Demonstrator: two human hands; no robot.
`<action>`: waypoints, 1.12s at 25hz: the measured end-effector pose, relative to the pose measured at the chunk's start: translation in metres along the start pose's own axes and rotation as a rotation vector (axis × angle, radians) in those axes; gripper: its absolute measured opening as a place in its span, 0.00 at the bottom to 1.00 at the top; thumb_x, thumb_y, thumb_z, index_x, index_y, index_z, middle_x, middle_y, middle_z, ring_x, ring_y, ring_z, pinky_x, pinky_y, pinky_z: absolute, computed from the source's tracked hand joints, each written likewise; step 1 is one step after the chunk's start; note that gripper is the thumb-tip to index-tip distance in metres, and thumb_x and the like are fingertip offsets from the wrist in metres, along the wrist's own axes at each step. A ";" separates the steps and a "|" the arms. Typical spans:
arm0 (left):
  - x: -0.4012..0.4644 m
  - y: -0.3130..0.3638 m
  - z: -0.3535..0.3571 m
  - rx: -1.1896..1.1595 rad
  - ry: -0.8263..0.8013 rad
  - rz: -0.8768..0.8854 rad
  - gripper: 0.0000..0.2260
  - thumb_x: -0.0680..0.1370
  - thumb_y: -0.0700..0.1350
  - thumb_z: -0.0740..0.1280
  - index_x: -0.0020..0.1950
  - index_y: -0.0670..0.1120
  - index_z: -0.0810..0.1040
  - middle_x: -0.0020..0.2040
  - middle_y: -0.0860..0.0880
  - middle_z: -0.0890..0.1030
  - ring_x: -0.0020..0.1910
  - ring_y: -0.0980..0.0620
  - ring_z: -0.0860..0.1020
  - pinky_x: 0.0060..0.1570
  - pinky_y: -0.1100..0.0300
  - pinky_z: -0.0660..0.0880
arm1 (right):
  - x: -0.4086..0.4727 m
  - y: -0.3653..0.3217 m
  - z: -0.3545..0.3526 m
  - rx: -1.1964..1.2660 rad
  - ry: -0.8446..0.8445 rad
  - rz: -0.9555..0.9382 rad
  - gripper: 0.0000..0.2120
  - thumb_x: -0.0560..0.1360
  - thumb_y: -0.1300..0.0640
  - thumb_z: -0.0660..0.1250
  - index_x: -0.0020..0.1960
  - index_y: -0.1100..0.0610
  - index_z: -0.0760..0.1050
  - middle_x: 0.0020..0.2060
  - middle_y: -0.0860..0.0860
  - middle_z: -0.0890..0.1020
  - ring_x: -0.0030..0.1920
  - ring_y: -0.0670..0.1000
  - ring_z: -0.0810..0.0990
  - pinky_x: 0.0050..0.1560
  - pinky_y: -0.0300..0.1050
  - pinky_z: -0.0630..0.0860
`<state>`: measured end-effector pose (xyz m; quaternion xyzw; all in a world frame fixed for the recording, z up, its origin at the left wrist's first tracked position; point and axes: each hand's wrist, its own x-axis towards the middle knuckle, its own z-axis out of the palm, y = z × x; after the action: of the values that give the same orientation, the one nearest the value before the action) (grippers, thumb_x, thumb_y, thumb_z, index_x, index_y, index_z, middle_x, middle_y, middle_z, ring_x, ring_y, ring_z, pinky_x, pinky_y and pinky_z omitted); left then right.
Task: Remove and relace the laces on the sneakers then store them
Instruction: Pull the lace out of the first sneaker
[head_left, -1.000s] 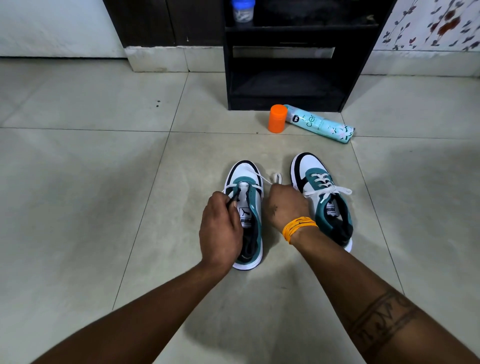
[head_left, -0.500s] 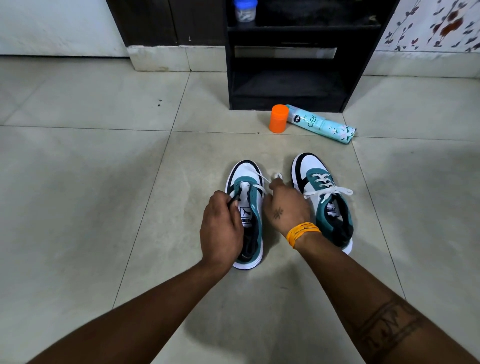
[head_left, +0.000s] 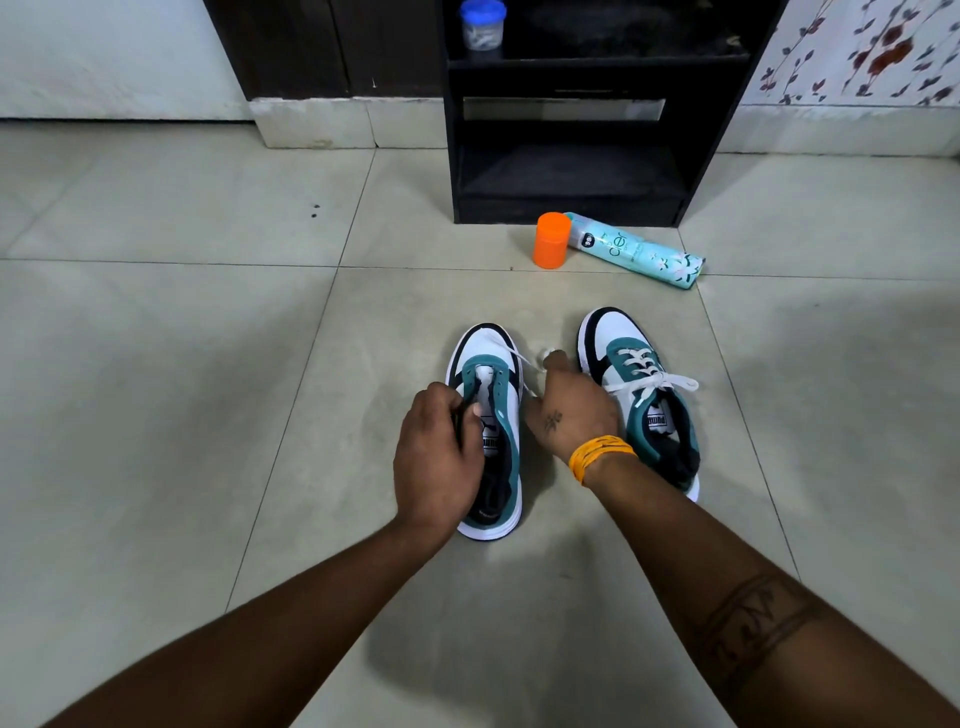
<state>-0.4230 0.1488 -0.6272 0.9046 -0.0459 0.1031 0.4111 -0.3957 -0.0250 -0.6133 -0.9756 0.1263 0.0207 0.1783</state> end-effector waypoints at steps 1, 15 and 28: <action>0.001 0.000 -0.001 -0.025 -0.002 -0.010 0.11 0.82 0.55 0.65 0.50 0.48 0.72 0.48 0.52 0.77 0.48 0.49 0.78 0.45 0.51 0.75 | 0.004 -0.001 -0.001 0.005 -0.019 -0.003 0.20 0.77 0.52 0.65 0.66 0.59 0.67 0.52 0.61 0.82 0.53 0.66 0.82 0.46 0.54 0.75; 0.022 0.004 -0.011 -0.160 0.061 -0.036 0.12 0.83 0.57 0.60 0.50 0.49 0.74 0.46 0.54 0.80 0.48 0.50 0.79 0.49 0.47 0.77 | 0.016 -0.001 -0.001 0.034 -0.030 0.021 0.10 0.72 0.62 0.68 0.34 0.58 0.70 0.35 0.61 0.78 0.43 0.67 0.79 0.36 0.48 0.69; 0.097 0.123 -0.029 -0.655 -0.815 0.039 0.25 0.76 0.39 0.75 0.71 0.50 0.74 0.57 0.47 0.84 0.56 0.57 0.82 0.60 0.57 0.78 | -0.003 -0.037 -0.183 1.222 0.030 0.132 0.03 0.78 0.62 0.72 0.47 0.62 0.81 0.29 0.50 0.78 0.28 0.46 0.75 0.27 0.38 0.72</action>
<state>-0.3533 0.0900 -0.4964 0.6942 -0.2488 -0.2695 0.6193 -0.3903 -0.0554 -0.4286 -0.6873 0.1779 -0.0583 0.7018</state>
